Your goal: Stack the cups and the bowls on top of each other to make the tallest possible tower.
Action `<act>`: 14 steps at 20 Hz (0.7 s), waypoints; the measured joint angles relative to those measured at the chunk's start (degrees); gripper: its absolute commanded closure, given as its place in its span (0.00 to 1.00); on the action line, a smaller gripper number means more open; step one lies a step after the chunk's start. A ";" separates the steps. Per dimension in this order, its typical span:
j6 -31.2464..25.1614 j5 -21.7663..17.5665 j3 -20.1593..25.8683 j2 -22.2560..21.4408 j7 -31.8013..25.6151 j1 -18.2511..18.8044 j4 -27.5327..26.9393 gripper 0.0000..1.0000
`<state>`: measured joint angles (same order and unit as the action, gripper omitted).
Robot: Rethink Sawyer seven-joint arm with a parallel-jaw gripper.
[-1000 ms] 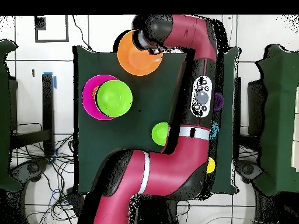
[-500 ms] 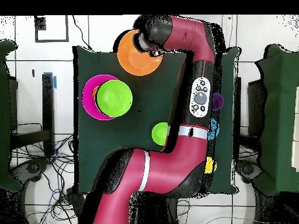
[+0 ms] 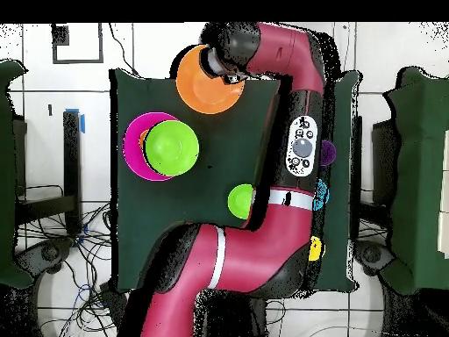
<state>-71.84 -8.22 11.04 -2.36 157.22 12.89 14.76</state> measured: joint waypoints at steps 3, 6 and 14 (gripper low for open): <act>-0.98 0.75 0.00 -1.04 -0.01 -0.01 0.00 0.00; -1.50 1.33 -0.01 -1.88 -0.01 -0.01 -0.01 0.00; -1.74 1.82 -0.15 -3.68 -0.47 -0.01 0.02 0.00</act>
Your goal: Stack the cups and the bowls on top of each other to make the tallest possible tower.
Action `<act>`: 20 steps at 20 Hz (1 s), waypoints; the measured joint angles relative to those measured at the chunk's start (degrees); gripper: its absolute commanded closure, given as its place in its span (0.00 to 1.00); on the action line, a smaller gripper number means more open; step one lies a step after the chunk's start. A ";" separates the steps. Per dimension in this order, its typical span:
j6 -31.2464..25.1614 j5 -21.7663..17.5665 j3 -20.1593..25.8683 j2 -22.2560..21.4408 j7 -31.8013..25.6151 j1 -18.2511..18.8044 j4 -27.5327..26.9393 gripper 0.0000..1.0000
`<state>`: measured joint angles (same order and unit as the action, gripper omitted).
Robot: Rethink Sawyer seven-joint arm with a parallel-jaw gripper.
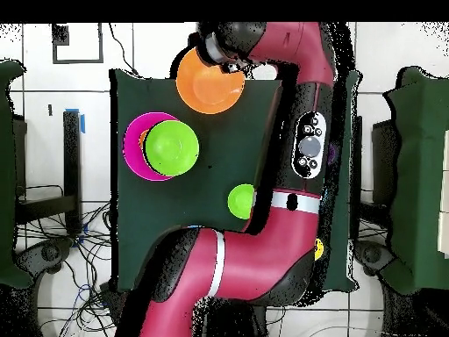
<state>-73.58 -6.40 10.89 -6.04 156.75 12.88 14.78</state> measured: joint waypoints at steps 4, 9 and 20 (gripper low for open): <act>0.66 0.01 -0.46 -0.84 -0.63 0.31 2.18 0.00; 5.11 0.26 -0.63 -2.10 -0.63 1.11 7.41 0.00; 16.60 0.36 -0.67 -4.56 -0.63 2.50 21.11 0.00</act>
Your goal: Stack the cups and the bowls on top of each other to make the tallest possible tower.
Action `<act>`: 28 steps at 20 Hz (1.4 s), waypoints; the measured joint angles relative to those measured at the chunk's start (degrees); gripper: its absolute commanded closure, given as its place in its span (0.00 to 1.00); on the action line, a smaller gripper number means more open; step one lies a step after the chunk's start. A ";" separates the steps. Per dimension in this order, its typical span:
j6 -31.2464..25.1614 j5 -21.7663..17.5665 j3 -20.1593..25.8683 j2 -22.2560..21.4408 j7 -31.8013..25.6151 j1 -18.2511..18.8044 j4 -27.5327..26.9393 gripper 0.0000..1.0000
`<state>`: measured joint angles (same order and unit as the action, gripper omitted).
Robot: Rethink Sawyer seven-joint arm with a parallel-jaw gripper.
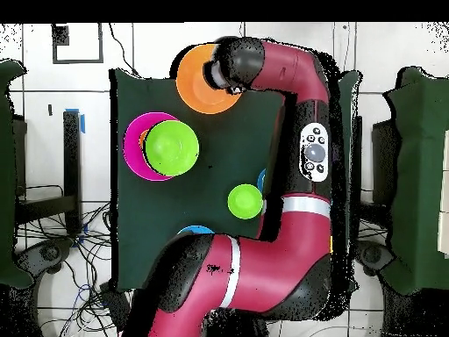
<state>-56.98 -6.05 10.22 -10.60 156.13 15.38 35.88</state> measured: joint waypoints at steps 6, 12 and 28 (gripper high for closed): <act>0.57 0.00 0.05 -1.42 0.00 0.23 5.01 0.00; 0.57 0.19 0.63 -3.72 -0.06 1.43 9.75 0.00; 1.00 0.05 1.36 -7.14 -0.08 5.22 15.14 0.00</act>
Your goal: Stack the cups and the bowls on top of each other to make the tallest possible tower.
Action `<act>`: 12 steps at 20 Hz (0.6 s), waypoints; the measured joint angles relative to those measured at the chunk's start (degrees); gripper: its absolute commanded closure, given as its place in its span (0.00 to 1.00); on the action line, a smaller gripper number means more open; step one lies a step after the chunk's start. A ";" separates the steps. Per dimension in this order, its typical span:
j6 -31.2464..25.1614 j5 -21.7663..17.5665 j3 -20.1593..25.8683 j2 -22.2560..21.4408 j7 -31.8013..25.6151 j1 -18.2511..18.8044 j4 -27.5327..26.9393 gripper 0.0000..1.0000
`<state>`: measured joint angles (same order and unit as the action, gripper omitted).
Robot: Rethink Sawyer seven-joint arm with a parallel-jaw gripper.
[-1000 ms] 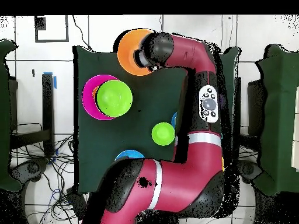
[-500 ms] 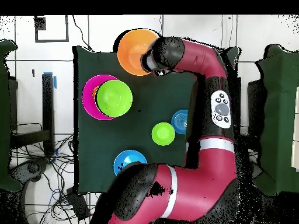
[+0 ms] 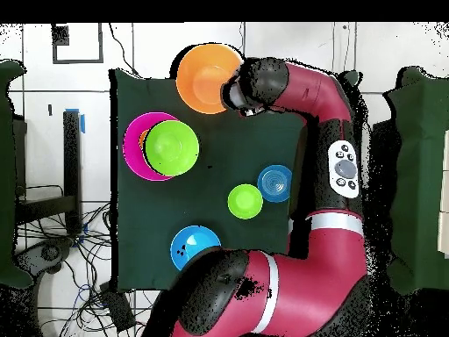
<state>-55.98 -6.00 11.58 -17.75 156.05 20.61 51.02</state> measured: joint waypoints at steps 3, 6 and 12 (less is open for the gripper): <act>0.00 0.01 0.01 -0.18 0.00 -0.18 0.31 0.00; 0.00 0.02 0.05 -0.50 0.00 -0.34 0.81 0.00; 0.00 0.04 0.14 -1.54 0.00 -0.48 1.85 0.00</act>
<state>-55.98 -5.96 11.72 -19.28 156.05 20.12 52.87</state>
